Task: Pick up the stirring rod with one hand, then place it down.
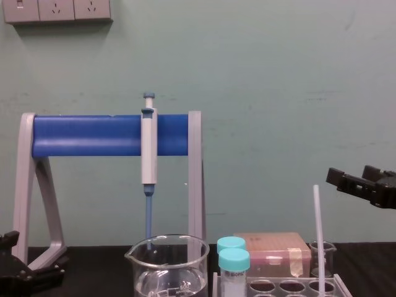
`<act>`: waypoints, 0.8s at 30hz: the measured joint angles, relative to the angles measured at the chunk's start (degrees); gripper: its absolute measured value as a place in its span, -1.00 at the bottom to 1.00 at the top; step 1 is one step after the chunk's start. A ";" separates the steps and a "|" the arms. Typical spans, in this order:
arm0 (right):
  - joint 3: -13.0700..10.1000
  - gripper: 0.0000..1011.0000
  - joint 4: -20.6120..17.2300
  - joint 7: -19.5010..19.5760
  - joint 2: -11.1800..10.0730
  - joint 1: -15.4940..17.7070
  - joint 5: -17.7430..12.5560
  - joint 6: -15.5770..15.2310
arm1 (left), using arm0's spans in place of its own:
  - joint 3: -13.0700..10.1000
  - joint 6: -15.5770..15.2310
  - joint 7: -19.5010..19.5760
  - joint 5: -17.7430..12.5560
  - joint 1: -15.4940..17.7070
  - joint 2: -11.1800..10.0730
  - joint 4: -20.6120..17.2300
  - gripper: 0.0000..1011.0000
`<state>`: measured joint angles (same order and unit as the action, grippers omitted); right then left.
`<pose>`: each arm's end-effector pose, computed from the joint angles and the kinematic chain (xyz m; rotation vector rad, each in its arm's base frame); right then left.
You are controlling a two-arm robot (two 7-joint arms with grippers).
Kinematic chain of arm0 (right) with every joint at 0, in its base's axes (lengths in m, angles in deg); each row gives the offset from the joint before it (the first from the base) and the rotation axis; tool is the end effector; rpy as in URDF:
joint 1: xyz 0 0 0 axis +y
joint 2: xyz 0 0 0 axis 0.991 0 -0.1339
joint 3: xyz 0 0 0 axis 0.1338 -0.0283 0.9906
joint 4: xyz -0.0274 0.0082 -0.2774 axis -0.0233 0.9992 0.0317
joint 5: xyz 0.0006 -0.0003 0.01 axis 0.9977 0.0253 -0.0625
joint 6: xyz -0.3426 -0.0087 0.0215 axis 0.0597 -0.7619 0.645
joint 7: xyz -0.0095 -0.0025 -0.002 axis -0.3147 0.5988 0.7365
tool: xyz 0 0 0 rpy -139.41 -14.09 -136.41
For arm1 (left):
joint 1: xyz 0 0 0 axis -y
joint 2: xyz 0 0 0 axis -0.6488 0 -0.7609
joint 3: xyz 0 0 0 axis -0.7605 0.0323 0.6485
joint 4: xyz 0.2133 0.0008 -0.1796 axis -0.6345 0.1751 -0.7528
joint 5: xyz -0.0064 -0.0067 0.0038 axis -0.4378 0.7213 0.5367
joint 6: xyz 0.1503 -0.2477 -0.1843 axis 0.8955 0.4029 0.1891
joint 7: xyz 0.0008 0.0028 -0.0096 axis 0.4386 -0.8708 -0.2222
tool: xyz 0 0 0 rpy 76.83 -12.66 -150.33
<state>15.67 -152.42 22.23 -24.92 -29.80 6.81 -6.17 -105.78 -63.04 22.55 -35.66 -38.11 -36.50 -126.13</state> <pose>0.4549 -0.0802 -0.2798 0.1906 -0.0431 -0.9906 0.3889 0.0671 -0.2998 0.3044 -0.2852 1.2478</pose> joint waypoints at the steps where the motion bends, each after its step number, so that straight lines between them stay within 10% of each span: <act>1: -0.07 0.99 0.24 -0.45 0.12 -0.20 -0.30 -0.48 | 0.00 0.00 0.00 0.00 0.00 0.00 0.00 0.98; 11: -0.51 0.99 3.15 -4.67 1.27 -2.68 -3.55 -8.56 | 0.00 0.00 0.00 0.00 0.00 0.00 0.00 0.98; 24: 1.29 0.99 8.48 -7.76 2.16 -6.84 -4.14 -11.58 | 0.00 0.00 0.00 0.00 0.00 0.00 0.00 0.98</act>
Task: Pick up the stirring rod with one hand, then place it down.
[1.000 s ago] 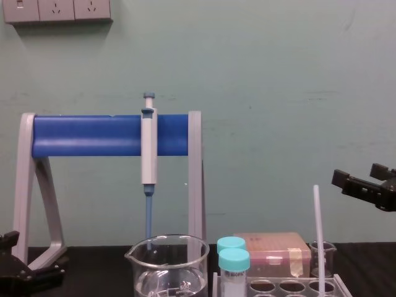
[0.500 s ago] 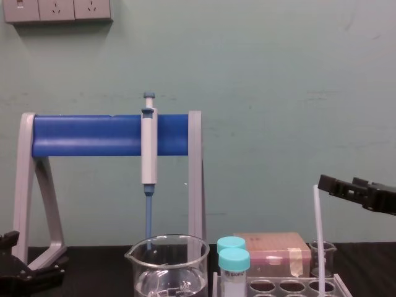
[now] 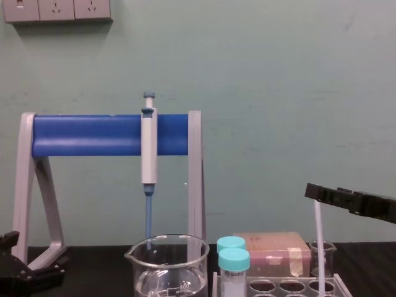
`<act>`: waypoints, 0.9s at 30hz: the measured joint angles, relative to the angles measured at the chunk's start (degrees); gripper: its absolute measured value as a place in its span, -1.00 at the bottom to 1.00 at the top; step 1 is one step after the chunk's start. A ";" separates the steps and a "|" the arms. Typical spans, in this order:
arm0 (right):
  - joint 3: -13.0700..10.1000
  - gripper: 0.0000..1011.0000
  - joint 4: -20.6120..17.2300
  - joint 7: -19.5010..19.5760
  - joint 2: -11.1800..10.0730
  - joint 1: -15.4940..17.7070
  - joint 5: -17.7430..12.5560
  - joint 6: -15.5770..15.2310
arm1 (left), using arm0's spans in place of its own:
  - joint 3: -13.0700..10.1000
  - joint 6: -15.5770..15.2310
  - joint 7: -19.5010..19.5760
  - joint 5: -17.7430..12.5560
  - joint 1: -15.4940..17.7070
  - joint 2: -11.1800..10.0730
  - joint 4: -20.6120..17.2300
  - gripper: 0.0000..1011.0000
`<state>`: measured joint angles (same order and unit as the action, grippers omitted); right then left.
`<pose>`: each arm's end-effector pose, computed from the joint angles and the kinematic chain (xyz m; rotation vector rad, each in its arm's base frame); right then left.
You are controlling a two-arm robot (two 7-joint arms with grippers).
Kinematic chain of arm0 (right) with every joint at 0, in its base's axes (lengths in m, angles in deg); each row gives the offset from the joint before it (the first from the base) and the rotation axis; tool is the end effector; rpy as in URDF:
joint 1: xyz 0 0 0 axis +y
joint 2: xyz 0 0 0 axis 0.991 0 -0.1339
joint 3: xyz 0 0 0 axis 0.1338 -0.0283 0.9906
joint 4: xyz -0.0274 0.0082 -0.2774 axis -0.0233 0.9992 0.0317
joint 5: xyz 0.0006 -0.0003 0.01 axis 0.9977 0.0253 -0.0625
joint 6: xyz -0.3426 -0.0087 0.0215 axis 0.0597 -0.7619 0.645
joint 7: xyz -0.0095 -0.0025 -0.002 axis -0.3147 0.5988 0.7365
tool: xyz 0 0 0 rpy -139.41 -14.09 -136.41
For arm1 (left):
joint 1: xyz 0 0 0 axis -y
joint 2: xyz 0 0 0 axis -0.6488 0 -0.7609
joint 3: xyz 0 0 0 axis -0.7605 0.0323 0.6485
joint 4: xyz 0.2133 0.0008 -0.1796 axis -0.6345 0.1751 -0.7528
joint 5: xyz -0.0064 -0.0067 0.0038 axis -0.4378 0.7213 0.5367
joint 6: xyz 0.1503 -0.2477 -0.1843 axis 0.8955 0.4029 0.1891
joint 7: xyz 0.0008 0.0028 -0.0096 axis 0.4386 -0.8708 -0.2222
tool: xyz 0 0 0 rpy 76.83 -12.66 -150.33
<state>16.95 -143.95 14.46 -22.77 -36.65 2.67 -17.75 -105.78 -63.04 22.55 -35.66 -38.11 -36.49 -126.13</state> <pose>0.4838 -0.0811 -0.2776 0.1514 0.1820 -0.8806 0.3889 0.0671 -0.2998 0.3043 -0.2851 1.2477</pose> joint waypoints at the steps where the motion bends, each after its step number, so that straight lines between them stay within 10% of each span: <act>1: 0.12 0.99 0.35 -0.19 0.08 -0.25 0.01 -0.07 | 0.00 0.00 0.00 0.00 0.00 0.00 0.00 0.98; 27: 3.43 0.99 8.52 -4.56 2.40 -5.16 -0.11 -2.98 | 0.00 0.00 0.00 0.00 0.00 0.00 0.00 0.98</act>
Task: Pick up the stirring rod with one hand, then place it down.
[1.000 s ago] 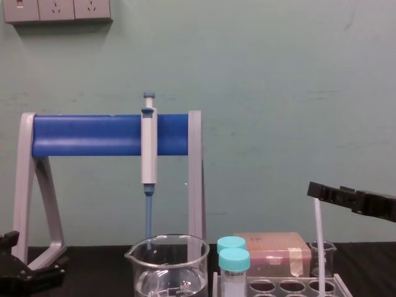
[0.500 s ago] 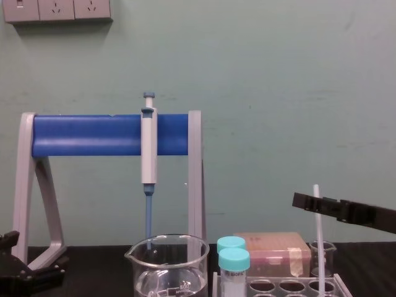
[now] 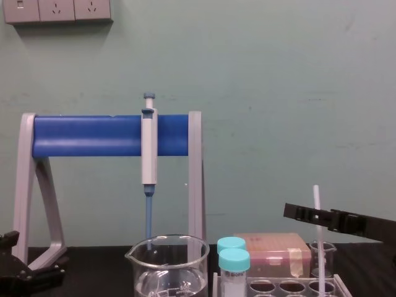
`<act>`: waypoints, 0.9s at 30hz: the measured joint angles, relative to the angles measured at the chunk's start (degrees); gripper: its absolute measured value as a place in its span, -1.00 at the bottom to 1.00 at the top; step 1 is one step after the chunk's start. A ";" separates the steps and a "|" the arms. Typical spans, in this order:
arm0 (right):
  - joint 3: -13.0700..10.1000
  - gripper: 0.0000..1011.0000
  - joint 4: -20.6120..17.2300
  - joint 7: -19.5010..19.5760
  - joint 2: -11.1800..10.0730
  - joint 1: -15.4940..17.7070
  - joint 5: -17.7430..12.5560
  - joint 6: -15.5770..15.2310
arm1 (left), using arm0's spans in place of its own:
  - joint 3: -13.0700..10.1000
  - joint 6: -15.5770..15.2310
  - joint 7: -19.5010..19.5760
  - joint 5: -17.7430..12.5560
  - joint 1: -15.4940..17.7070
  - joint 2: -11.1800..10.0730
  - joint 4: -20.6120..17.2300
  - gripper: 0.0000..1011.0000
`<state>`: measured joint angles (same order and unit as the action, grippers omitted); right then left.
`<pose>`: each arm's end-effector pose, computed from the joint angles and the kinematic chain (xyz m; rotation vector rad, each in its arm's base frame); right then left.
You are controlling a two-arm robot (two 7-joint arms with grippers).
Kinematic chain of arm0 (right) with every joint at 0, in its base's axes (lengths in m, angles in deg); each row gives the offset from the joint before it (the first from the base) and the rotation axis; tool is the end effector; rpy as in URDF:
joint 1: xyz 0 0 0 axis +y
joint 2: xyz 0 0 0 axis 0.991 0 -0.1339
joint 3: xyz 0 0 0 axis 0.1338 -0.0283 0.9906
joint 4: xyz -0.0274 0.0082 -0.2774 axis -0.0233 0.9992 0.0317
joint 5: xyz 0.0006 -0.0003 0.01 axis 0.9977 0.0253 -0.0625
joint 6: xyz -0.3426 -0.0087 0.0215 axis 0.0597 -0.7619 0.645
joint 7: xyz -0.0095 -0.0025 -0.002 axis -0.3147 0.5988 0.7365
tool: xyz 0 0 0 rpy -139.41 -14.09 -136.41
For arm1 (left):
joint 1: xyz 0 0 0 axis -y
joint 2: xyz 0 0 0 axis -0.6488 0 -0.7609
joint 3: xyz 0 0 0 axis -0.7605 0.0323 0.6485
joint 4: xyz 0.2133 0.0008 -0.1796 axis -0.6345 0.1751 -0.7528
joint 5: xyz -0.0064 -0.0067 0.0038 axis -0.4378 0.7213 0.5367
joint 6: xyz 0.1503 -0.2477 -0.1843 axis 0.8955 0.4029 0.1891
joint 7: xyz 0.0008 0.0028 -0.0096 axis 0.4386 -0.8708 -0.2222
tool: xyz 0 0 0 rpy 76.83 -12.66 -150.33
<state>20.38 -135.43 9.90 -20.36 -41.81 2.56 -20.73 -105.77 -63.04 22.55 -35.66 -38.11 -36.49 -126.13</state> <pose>0.5013 -0.0694 -0.2901 0.1001 0.2768 -0.7989 0.3889 0.0671 -0.2998 0.3042 -0.2852 1.2479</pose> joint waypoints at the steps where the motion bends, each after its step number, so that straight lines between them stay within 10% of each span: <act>1: 0.05 0.99 0.05 0.00 0.02 -0.03 0.01 -0.06 | 0.00 0.00 0.00 0.00 0.00 0.00 0.00 0.98; 27: 0.20 0.99 -0.09 0.14 -0.10 -0.02 0.24 -0.36 | 0.00 0.00 0.00 0.00 0.00 0.00 0.00 0.98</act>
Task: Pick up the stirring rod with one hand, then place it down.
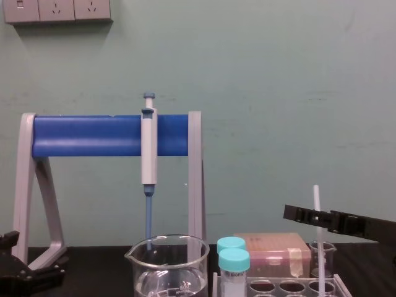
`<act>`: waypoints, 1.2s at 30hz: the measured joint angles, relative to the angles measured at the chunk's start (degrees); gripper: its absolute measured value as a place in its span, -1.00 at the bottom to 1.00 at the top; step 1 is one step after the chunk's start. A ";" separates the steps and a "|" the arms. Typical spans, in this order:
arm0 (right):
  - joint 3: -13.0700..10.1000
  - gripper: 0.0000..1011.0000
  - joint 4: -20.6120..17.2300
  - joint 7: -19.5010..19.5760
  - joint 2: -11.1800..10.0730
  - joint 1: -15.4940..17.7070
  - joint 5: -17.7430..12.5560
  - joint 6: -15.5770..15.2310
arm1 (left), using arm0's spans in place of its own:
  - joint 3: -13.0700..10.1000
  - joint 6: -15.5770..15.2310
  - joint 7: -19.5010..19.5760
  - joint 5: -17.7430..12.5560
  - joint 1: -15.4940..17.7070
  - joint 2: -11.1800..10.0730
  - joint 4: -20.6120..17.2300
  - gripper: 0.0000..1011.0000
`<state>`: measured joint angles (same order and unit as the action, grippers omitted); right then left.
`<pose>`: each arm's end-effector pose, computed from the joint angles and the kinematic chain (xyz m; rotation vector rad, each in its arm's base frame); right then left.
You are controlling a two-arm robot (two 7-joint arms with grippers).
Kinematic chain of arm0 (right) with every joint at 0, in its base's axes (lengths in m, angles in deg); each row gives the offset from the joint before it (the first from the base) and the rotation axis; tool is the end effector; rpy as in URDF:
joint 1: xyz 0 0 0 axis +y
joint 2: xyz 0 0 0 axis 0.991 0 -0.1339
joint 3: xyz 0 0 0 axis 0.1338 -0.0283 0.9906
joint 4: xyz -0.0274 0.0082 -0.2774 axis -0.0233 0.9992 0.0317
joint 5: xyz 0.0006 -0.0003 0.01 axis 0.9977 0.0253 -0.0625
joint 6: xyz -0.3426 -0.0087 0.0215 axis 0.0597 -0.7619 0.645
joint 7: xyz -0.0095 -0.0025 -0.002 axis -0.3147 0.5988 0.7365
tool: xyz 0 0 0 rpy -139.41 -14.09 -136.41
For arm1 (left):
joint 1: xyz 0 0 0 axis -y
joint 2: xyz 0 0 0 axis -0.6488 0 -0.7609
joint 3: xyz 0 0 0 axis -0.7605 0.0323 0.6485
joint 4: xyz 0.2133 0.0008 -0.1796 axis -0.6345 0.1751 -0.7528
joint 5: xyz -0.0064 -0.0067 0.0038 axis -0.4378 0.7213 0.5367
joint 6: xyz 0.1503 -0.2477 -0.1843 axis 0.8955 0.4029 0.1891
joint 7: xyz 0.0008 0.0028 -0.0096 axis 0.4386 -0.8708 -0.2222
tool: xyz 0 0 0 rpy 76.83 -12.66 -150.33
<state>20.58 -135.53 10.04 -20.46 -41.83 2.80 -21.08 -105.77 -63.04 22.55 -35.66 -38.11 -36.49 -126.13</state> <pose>0.5013 -0.0692 -0.2897 0.0902 0.2789 -0.7981 0.3889 0.0671 -0.2998 0.3042 -0.2852 1.2479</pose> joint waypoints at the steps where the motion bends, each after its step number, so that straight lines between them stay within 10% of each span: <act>1: -0.01 0.99 -0.01 0.01 0.00 0.01 0.00 0.01 | 0.00 0.00 0.00 0.00 0.00 0.00 0.00 0.98; 12: -0.04 0.72 -0.01 0.05 0.00 0.03 0.00 0.07 | 0.00 0.00 0.00 0.00 0.00 0.00 0.00 0.98; 36: -0.03 -0.71 -0.01 0.05 0.00 0.04 0.00 0.07 | 0.00 0.00 0.00 0.00 0.00 0.00 0.00 0.98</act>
<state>20.55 -135.53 10.09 -20.46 -41.80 2.80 -21.01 -105.77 -63.04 22.55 -35.66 -38.11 -36.49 -126.13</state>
